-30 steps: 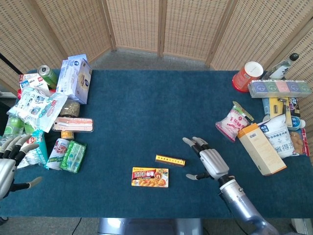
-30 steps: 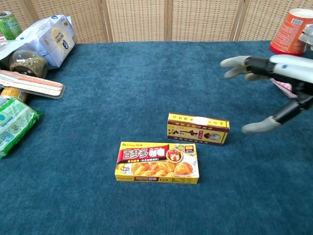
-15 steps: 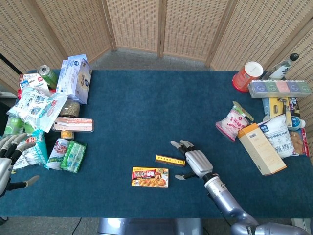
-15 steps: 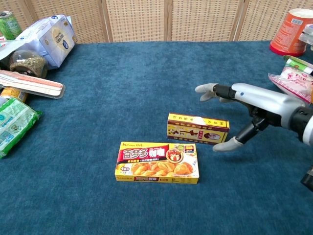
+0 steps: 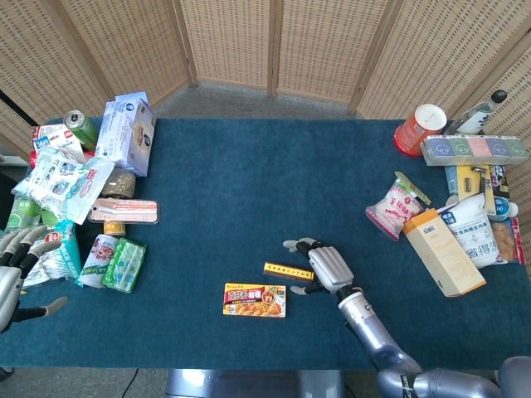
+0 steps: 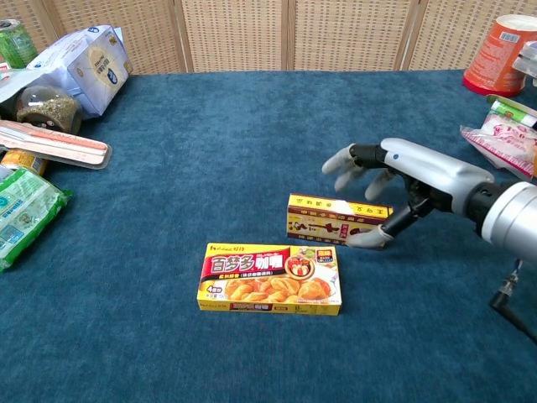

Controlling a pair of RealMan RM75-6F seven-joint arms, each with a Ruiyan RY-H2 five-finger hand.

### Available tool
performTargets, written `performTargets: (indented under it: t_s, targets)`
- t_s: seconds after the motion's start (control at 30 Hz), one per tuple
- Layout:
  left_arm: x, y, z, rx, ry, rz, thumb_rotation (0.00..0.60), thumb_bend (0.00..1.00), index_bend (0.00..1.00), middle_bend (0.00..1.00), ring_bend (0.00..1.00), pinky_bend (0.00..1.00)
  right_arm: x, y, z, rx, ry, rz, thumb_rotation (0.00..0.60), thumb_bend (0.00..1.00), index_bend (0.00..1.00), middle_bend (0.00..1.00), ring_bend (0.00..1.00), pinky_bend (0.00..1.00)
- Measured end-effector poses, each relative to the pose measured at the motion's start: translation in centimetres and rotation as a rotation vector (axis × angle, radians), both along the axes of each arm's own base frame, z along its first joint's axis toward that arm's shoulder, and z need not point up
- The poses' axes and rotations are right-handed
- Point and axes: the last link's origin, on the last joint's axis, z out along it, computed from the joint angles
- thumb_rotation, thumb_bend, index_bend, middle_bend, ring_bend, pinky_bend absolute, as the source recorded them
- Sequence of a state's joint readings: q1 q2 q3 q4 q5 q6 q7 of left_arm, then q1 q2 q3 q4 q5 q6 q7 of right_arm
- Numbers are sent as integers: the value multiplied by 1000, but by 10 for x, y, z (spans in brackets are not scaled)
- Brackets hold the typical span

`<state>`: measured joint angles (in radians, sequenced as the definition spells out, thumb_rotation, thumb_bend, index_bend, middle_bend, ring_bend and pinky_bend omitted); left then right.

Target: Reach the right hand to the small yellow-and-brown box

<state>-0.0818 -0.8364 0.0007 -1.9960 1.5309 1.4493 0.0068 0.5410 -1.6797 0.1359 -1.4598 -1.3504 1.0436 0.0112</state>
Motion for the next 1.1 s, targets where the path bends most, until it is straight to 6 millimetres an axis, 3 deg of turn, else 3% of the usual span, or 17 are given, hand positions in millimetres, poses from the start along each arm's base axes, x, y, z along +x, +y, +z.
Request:
performTargets:
  t_s: [0.13, 0.47, 0.77, 1.1]
  targets:
    - [0, 0, -1, 0, 3, 1, 600, 0, 222, 0, 0, 0, -3, -3, -5, -35, -3, 7, 600, 8, 574, 736, 653, 720]
    - [-1, 1, -1, 3, 4, 5, 600, 0, 220, 0, 0, 0, -14, -3, 3, -77, -25, 4, 600, 62, 615, 794, 697, 762]
    - [1, 1, -2, -5, 2, -3, 600, 0, 221, 0, 0, 0, -8, -5, 39, -148, -44, 36, 600, 69, 619, 794, 697, 763]
    - [3, -1, -2, -6, -5, -14, 600, 0, 220, 0, 0, 0, 17, -10, 87, -245, -47, 112, 600, 70, 623, 794, 697, 763]
